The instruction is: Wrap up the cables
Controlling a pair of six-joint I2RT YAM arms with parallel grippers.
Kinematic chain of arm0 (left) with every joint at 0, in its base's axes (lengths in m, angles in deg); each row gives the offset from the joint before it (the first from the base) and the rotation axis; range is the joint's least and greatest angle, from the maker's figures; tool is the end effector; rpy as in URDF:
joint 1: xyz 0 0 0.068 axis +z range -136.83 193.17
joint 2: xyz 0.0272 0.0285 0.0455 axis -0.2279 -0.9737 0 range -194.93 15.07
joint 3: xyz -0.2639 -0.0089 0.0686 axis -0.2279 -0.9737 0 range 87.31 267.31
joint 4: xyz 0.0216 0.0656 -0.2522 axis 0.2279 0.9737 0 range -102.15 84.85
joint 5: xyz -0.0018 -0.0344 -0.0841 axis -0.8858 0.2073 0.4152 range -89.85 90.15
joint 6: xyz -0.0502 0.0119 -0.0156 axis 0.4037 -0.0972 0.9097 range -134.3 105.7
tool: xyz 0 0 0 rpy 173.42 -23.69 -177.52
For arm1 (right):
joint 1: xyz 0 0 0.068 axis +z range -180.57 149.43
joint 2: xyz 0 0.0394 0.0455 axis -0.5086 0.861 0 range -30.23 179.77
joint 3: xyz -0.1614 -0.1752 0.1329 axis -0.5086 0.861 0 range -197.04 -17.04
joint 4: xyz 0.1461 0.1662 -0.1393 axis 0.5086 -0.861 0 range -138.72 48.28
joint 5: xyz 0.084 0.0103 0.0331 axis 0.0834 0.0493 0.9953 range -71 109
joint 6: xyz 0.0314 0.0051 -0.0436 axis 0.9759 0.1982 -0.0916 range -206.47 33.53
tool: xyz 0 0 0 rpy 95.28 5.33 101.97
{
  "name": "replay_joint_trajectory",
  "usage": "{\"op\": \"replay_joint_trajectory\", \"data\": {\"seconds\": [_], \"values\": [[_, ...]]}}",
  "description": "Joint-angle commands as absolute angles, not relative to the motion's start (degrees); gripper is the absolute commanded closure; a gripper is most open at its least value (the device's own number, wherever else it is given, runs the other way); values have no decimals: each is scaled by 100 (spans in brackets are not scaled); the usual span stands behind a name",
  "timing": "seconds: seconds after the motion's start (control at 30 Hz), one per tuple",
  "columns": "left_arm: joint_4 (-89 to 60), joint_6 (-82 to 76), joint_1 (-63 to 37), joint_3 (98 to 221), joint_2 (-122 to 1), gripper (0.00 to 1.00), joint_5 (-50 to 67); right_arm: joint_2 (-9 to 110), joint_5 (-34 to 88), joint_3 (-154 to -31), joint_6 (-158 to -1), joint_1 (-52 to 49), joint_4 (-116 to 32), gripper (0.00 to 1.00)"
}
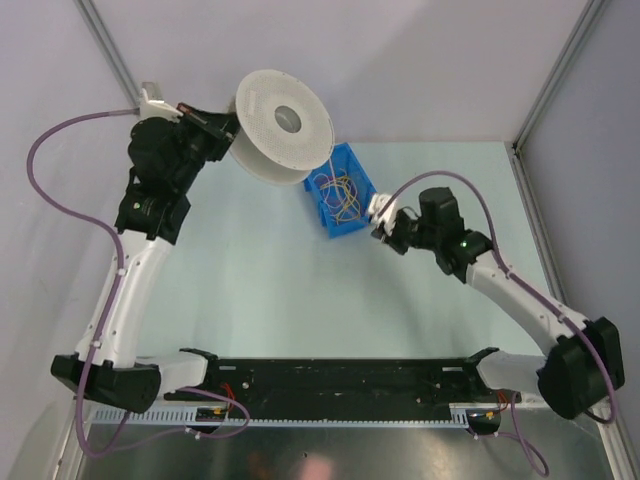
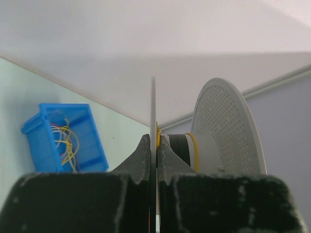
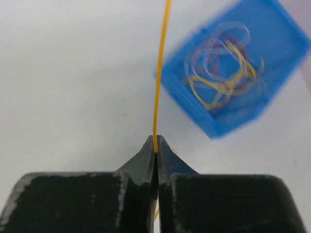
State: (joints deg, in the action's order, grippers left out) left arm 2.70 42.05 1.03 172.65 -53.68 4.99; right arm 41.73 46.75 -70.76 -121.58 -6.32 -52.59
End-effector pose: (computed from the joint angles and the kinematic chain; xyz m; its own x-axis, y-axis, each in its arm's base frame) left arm 0.2451 -0.0557 0.4903 -0.2267 -0.7997 -0.5559 0.1864 0.5246 -0.8307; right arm 0.2502 0.1311 0.2933 0.0595 -0.5316 -0.8449 -0.8559 0.4085 -0.3172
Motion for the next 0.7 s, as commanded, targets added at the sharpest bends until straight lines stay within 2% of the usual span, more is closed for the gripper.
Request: {"op": "replay_joint_trajectory", "data": {"seconds": [0.0,0.17,0.43,0.67], "values": [[602,3906,-257,17755,-5724,100,-697,3393,4625,-7092,-13233,416,-5933,100],[865,2992,-865,17779,-6077,100,-1608,2902,4148,-7146,-13869,1493,-6018,100],[906,1798,-1573,17675,-6737,100,-2397,2844,3641,-7572,-14320,2212,-5838,100],[562,590,-1992,17118,-6661,100,-1106,3273,3394,-8171,-14525,1771,-5476,100]]}}
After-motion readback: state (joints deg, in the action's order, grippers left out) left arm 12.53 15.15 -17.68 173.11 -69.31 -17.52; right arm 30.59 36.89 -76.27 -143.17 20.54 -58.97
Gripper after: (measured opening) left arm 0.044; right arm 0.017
